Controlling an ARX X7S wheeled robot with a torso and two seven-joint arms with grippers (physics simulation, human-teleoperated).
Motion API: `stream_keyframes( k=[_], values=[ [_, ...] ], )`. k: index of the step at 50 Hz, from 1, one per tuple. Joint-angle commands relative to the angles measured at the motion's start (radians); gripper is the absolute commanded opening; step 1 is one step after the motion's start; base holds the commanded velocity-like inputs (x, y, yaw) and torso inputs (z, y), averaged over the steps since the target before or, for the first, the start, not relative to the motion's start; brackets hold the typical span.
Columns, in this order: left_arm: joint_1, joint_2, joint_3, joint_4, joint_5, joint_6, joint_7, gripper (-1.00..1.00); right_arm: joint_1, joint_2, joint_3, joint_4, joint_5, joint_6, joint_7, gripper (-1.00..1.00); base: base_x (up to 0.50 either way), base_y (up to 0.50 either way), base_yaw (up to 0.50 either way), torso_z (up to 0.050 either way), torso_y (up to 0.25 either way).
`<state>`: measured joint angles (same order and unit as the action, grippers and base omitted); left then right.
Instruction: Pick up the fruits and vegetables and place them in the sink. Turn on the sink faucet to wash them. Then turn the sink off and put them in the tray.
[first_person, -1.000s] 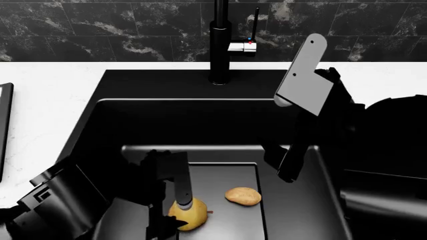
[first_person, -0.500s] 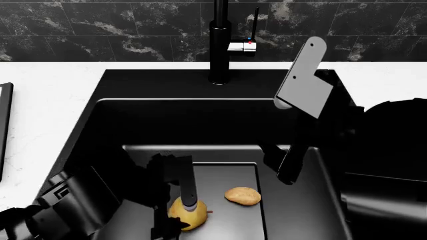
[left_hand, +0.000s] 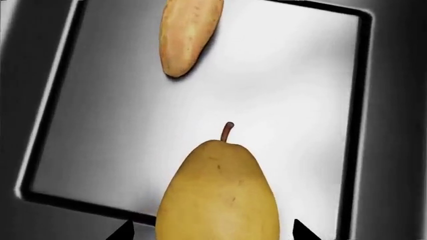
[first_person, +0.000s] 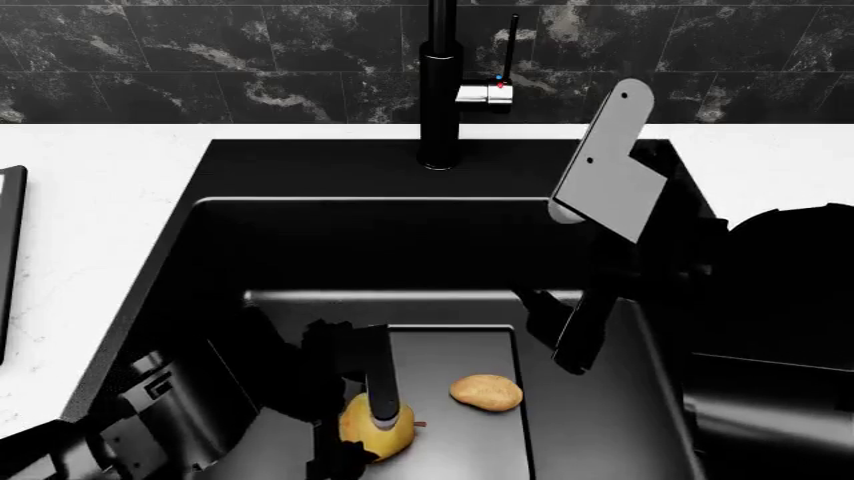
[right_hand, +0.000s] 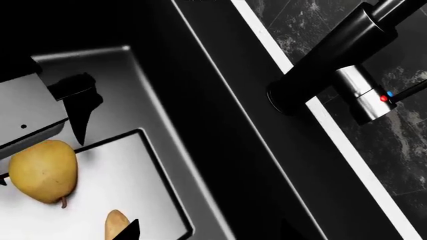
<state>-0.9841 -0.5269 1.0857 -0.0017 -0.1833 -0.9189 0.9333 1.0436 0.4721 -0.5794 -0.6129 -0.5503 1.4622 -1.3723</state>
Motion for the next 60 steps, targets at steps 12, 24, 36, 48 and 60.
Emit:
stream_keyframes(
  k=[12, 24, 36, 48, 60],
  values=[
    [0.032, 0.055, 0.038, -0.129, 0.018, 0.077, -0.012, 1.0, -0.008, -0.001, 0.007, -0.005, 0.009, 0.0, 0.009, 1.0, 0.0, 0.0, 0.0, 0.0, 0.0],
    [0.043, 0.064, 0.039, -0.199, 0.042, 0.165, -0.046, -1.0, -0.006, 0.003, 0.008, -0.013, 0.01, 0.009, 0.01, 1.0, 0.0, 0.0, 0.0, 0.0, 0.0],
    [0.025, 0.016, -0.002, -0.09, 0.051, 0.249, -0.079, -1.0, -0.003, 0.006, 0.005, -0.02, 0.009, 0.015, 0.013, 1.0, 0.0, 0.0, 0.0, 0.0, 0.0],
    [-0.064, -0.05, -0.091, 0.036, 0.075, 0.282, -0.135, -1.0, -0.024, -0.002, 0.019, 0.007, 0.011, -0.022, 0.044, 1.0, 0.0, 0.0, 0.0, 0.0, 0.0],
    [-0.092, -0.079, -0.139, 0.082, 0.097, 0.295, -0.192, -1.0, -0.01, -0.031, 0.008, 0.099, 0.017, -0.082, 0.094, 1.0, 0.0, 0.0, 0.0, 0.0, 0.0]
  ],
)
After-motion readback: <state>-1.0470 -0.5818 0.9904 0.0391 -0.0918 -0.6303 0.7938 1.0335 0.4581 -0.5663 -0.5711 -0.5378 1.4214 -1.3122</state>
